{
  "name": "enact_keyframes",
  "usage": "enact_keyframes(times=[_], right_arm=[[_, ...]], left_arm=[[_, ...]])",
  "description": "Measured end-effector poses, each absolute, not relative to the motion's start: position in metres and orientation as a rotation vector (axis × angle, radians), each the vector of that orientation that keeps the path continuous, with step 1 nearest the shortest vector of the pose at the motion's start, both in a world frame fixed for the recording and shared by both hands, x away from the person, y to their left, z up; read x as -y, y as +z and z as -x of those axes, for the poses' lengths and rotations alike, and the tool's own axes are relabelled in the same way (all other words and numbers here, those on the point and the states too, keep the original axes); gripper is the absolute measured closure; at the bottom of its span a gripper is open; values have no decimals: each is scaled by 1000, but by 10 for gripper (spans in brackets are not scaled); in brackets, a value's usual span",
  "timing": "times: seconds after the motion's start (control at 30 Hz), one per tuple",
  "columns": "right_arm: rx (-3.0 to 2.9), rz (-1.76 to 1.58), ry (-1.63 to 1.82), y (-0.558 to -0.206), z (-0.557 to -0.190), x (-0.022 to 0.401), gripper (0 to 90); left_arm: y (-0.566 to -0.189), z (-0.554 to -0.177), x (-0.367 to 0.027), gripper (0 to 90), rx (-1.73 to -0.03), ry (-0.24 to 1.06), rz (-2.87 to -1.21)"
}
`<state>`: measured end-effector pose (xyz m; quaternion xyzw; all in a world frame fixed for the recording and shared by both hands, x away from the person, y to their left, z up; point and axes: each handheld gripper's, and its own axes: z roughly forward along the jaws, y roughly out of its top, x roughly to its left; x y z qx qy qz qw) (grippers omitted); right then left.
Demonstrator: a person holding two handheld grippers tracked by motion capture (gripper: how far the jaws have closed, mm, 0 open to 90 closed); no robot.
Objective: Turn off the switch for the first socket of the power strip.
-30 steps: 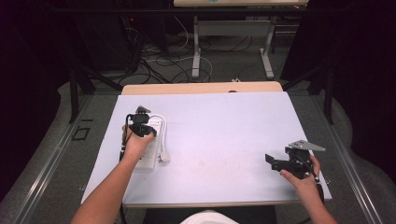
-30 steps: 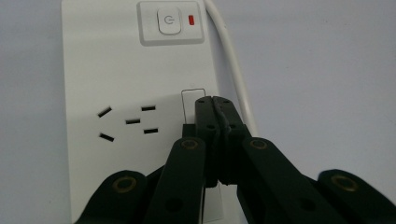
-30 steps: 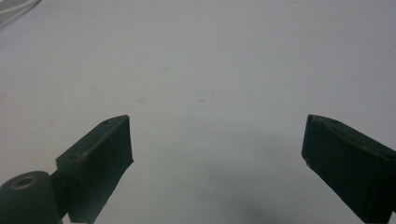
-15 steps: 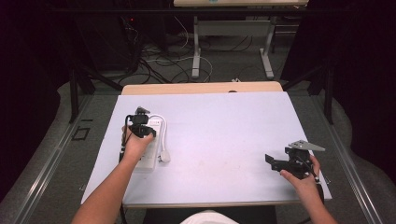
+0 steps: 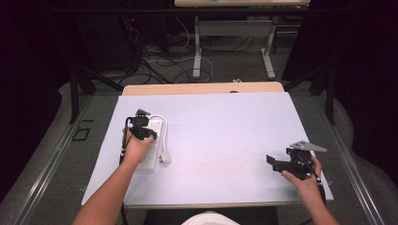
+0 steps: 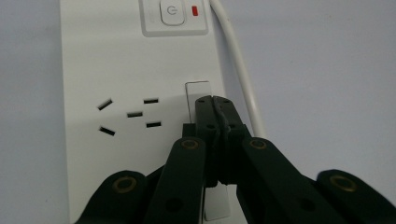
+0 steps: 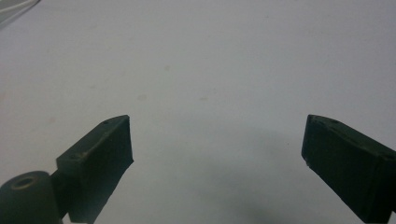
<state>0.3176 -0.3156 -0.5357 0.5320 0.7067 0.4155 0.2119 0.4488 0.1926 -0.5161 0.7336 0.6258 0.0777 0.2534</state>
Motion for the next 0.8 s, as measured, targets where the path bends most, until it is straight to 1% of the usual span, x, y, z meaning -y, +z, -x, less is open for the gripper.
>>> enact_keyframes(times=[0.63, 0.8], right_arm=[[-1962, -1479, 1156, -536, -318, 316, 84], [-1963, -1480, 1156, -536, -318, 315, 84]], left_arm=[[-515, -449, -194, 900, -1709, 191, -1987], [-516, -449, -193, 900, -1703, 220, -1987]])
